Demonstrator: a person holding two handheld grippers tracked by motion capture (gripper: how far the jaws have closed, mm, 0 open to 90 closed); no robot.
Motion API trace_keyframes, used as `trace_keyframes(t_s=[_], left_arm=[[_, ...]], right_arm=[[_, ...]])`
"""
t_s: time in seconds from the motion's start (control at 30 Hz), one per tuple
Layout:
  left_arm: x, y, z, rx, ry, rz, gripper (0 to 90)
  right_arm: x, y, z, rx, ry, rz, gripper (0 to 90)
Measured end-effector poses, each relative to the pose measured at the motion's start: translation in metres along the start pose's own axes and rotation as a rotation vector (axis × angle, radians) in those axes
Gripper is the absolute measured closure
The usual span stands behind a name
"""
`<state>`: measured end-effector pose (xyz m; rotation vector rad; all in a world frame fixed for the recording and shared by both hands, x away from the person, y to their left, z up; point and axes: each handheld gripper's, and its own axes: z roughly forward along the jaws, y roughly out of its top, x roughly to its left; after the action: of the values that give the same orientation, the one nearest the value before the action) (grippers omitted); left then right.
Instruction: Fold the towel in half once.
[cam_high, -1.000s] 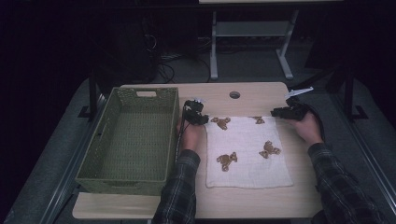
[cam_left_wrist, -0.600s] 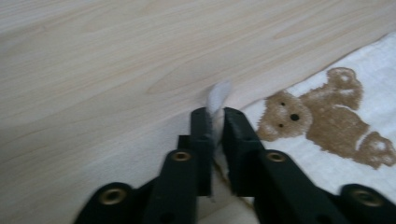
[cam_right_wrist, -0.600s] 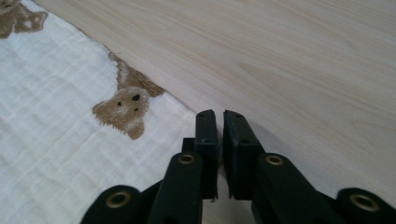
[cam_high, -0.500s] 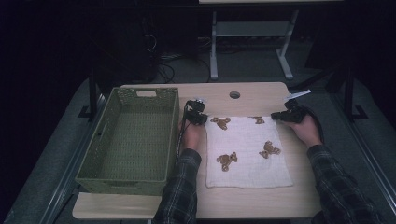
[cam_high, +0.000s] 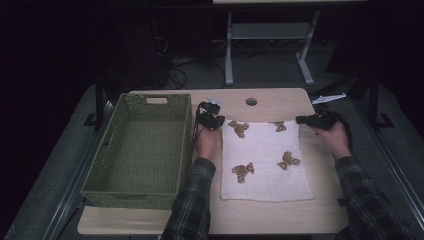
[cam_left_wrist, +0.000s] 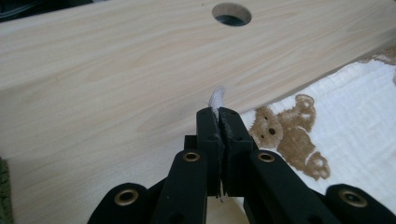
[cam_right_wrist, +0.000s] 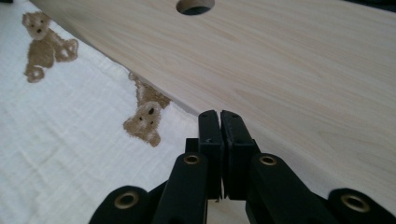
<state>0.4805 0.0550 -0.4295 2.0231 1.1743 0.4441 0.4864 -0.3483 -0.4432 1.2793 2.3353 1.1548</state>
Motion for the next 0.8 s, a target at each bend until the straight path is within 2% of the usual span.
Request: trace_keyframes(t_s=[0.2, 0.43, 0.6, 0.8], left_arm=[[-0.007, -0.002, -0.018, -0.043, -0.003, 0.012, 87.5], [-0.013, -0.013, -0.031, -0.060, 0.002, 0.019, 87.5], [-0.019, -0.021, -0.040, -0.073, 0.001, 0.024, 87.5], [-0.027, -0.030, -0.048, -0.071, 0.019, 0.036, 87.6]], right_arm=[[0.009, -0.004, -0.014, -0.032, 0.005, -0.009, 87.6], [0.020, -0.013, -0.027, -0.061, 0.004, -0.033, 87.5], [0.030, -0.022, -0.035, -0.061, 0.001, -0.052, 87.4], [0.041, -0.034, -0.041, -0.035, -0.008, -0.082, 87.3]])
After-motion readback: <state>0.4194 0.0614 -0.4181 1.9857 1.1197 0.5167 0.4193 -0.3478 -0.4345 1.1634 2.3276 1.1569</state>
